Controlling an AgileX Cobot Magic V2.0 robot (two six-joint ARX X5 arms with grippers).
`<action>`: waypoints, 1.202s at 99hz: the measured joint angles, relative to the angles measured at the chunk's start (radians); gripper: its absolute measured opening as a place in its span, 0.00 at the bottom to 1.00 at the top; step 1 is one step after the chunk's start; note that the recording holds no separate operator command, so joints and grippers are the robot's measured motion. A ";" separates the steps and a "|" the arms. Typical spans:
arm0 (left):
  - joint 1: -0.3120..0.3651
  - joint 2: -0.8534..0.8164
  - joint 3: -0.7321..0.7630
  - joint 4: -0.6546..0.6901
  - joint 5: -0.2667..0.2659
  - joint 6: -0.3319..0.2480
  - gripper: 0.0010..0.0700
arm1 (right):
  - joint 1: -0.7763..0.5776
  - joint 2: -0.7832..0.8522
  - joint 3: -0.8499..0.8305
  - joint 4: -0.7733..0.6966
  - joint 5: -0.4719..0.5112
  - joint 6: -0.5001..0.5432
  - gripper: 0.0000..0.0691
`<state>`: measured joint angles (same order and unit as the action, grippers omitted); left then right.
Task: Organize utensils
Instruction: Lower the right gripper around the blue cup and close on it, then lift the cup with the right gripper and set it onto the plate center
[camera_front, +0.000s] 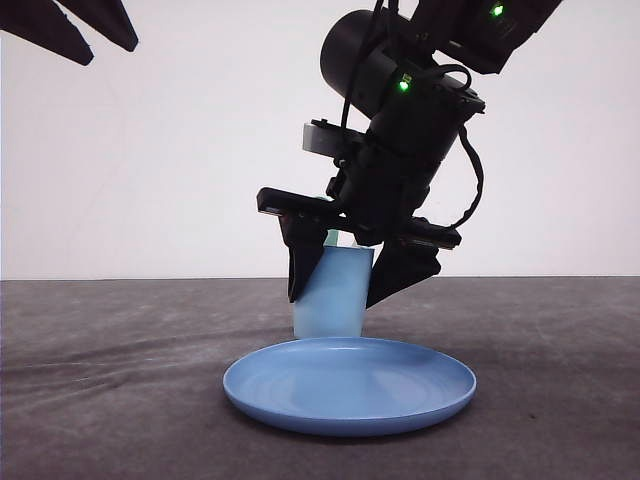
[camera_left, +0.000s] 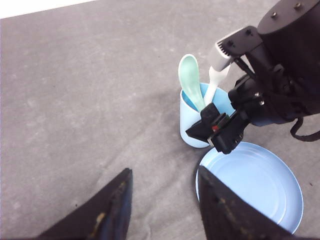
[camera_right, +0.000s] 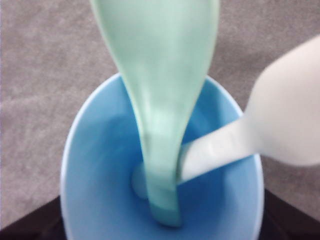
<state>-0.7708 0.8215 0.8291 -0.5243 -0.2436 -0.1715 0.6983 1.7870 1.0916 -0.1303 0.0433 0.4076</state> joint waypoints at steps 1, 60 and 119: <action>0.000 0.000 0.000 -0.001 0.000 0.000 0.33 | 0.000 0.000 0.000 0.001 0.002 -0.002 0.60; 0.000 0.000 0.000 -0.034 0.000 0.000 0.33 | 0.037 -0.325 0.002 -0.230 0.013 -0.122 0.58; 0.000 0.000 0.000 -0.034 0.000 0.000 0.33 | 0.235 -0.381 -0.116 -0.311 0.117 -0.153 0.58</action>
<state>-0.7708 0.8215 0.8291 -0.5583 -0.2436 -0.1719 0.9329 1.4063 0.9756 -0.4416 0.1608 0.2546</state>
